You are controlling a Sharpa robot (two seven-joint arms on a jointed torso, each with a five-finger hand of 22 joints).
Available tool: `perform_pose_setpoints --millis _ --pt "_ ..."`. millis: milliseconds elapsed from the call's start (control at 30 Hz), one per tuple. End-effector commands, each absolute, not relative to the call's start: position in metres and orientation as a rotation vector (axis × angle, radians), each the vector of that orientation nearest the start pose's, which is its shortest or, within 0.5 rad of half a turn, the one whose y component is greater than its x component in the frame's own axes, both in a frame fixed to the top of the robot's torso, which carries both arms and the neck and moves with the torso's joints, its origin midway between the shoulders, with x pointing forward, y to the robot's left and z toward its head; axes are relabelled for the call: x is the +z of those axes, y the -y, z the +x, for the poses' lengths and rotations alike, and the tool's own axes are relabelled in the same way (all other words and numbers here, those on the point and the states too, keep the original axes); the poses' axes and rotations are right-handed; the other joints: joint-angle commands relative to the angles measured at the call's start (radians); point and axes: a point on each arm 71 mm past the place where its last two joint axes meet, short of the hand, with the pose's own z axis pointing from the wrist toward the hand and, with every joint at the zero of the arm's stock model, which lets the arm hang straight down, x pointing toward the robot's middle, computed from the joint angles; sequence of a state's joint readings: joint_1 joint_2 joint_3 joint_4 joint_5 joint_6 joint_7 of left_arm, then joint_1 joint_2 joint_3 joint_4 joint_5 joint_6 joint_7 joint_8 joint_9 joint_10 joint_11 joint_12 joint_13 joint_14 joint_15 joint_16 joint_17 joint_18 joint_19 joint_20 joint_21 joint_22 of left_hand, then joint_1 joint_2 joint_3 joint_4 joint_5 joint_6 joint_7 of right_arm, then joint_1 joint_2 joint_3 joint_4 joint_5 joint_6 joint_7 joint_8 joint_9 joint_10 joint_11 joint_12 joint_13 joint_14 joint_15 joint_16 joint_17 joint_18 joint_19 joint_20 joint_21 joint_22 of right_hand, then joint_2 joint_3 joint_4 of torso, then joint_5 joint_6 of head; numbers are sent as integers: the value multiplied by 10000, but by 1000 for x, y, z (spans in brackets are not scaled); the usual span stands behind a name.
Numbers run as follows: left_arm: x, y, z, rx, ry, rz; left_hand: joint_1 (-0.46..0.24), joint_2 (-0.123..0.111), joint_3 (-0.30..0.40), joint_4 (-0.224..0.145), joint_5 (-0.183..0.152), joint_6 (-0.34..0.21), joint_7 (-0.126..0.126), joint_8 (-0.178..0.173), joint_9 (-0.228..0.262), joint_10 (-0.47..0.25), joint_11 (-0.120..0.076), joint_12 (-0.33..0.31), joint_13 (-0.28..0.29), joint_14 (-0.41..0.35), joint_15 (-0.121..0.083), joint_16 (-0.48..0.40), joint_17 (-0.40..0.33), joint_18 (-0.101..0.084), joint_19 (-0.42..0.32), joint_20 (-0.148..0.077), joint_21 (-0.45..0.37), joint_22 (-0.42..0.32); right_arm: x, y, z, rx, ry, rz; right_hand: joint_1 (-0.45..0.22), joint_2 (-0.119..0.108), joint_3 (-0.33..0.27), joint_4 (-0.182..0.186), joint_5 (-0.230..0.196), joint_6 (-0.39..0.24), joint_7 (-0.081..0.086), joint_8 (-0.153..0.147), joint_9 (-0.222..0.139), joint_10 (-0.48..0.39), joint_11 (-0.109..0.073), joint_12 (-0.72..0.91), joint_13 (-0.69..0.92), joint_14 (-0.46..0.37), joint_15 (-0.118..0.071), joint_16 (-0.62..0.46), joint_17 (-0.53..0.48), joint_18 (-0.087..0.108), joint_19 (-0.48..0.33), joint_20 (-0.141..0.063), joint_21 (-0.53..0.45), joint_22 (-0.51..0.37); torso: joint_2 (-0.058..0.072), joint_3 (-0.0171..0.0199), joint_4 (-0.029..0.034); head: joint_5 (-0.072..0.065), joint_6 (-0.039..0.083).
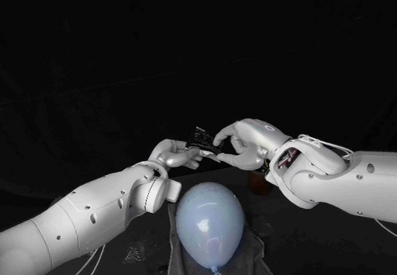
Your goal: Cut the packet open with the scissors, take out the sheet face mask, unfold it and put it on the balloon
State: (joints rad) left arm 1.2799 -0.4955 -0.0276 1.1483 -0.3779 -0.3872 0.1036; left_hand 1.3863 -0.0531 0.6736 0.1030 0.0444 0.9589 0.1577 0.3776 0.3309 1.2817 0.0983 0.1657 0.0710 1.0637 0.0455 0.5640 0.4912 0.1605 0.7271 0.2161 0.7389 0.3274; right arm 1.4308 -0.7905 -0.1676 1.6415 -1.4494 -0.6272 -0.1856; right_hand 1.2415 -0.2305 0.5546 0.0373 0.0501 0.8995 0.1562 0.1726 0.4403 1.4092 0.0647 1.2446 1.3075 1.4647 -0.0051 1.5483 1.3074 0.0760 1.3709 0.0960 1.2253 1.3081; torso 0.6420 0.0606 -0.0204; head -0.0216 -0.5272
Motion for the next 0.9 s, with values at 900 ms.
perform_pose_setpoints --millis 900 --pt "-162 -132 562 -12059 -16058 -8500 -143 -11 396 -215 35 106 -37 100 407 256 -118 -104 -4 150 -36 -9 -16 139 -219 -16 371 227 -118 118 495 6239 -13891 -2341 744 1971 1376 99 -10 1033 -276 176 -26 1258 -207 2451 2094 1061 -180 225 2634 -290 933 -137 1526 1602 12 -5 4 74 -162"
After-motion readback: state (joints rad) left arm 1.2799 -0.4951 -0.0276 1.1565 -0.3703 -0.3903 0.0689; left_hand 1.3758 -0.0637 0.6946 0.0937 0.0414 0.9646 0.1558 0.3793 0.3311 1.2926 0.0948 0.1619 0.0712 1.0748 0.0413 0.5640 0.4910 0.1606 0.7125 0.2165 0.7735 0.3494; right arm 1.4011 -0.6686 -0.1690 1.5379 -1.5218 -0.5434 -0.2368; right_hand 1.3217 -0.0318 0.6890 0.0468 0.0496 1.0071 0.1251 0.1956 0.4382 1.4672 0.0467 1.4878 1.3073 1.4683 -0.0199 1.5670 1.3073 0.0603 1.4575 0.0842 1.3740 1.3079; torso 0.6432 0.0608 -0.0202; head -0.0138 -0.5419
